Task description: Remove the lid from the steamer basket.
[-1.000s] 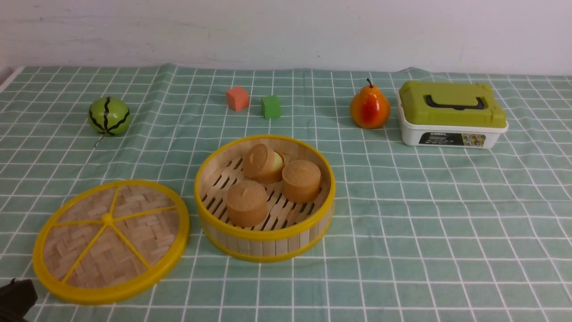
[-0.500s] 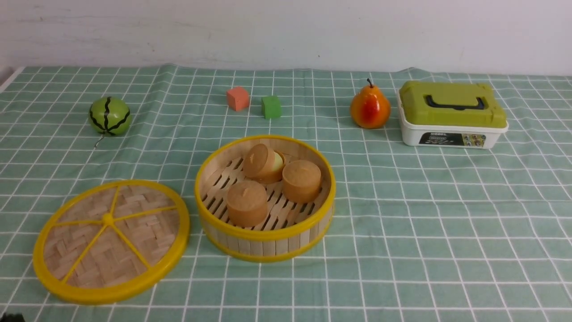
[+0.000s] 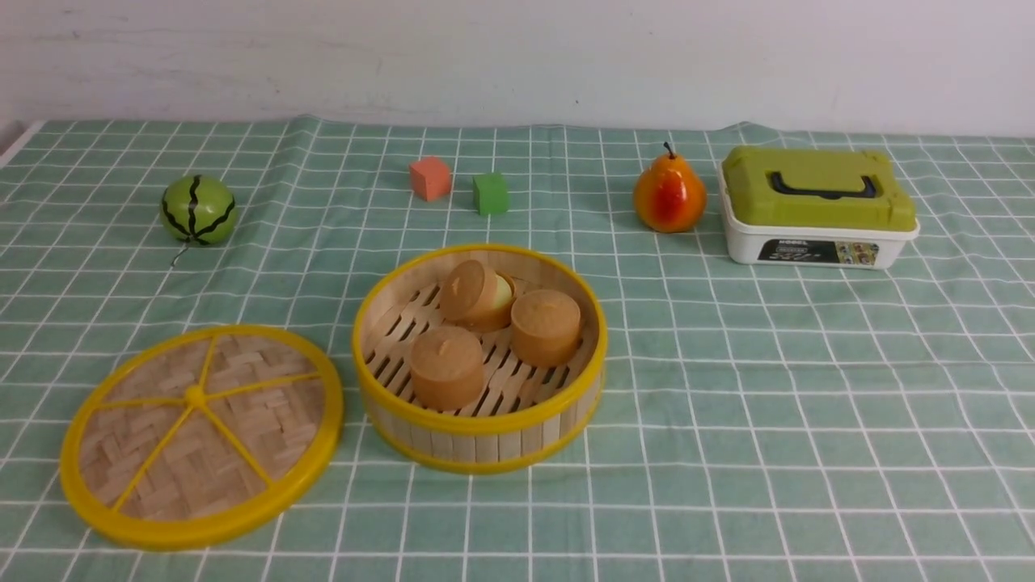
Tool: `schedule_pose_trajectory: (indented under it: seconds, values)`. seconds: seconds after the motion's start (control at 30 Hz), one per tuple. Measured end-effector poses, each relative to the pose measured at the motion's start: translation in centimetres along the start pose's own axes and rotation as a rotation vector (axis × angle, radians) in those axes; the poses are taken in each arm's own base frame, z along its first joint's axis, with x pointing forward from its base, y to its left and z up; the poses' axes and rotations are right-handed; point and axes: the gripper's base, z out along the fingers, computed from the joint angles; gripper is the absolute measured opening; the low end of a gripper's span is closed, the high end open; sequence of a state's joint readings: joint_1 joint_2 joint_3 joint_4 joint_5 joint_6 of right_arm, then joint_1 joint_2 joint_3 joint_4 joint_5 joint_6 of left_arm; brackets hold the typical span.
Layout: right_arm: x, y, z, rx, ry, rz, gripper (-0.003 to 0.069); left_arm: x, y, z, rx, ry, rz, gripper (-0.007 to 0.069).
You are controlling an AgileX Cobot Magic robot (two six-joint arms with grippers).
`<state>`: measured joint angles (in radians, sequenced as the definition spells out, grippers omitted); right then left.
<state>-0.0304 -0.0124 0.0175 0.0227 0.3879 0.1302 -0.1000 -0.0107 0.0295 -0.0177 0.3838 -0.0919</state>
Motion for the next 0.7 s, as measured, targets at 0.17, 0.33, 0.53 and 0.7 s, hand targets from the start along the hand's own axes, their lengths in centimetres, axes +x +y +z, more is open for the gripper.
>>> schedule_pose_trajectory:
  seconds: [0.17, 0.33, 0.53, 0.7]
  values:
    - [0.00, 0.00, 0.00, 0.000, 0.000, 0.000, 0.0241, -0.01, 0.06, 0.00, -0.007, -0.001, -0.104, 0.0005]
    - [0.00, 0.00, 0.00, 0.000, 0.000, 0.000, 0.0241, -0.02, 0.16, 0.00, -0.018, -0.003, -0.109, 0.0008]
    - [0.00, 0.00, 0.00, 0.000, 0.000, 0.000, 0.0241, -0.02, 0.18, 0.00, -0.019, -0.003, -0.111, 0.0017]
    - [0.00, 0.00, 0.00, 0.000, 0.000, 0.000, 0.0241, -0.02, 0.18, 0.00, -0.019, -0.003, -0.111, 0.0017]
